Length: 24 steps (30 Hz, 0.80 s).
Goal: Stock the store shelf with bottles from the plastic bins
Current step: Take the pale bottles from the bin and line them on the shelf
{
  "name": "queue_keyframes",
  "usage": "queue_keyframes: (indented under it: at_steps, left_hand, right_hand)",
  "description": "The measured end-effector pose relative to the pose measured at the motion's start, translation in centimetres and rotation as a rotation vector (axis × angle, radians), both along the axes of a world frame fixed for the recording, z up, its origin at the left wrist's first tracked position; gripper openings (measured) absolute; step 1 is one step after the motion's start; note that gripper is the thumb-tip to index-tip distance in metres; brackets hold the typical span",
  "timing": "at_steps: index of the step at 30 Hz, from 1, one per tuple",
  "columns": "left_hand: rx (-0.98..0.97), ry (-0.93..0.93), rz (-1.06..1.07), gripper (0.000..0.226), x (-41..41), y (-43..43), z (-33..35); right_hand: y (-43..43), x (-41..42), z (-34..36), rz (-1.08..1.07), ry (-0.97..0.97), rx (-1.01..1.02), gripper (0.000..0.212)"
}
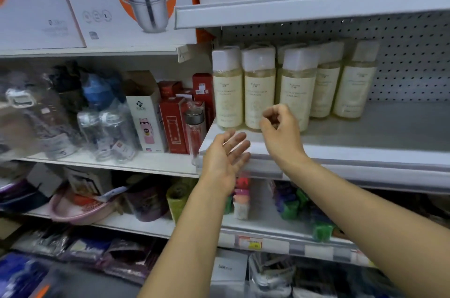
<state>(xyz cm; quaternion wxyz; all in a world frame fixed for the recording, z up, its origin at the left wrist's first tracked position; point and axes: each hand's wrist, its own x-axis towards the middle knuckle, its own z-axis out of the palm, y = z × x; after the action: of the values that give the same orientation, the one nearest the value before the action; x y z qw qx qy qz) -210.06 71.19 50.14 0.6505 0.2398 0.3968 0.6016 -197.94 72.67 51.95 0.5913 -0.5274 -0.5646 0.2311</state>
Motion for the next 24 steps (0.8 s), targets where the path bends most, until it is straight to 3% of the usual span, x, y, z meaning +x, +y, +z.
queue_keyframes:
  at_steps: [8, 13, 24]
  left_hand:
    - [-0.145, 0.010, 0.041, 0.019, -8.4, -3.2, -5.5]
    - [-0.302, 0.010, 0.028, 0.021, -11.5, -4.7, -11.8]
    - [-0.652, -0.106, -0.002, 0.012, -13.4, -7.6, -26.2]
  right_hand:
    - [-3.8, -8.3, -6.2, 0.190, -0.032, -0.101, 0.010]
    - [-5.6, -10.0, -13.2, 0.244, -0.029, -0.342, 0.025]
    - [-7.9, -11.7, -26.9, 0.319, 0.016, -0.916, 0.007]
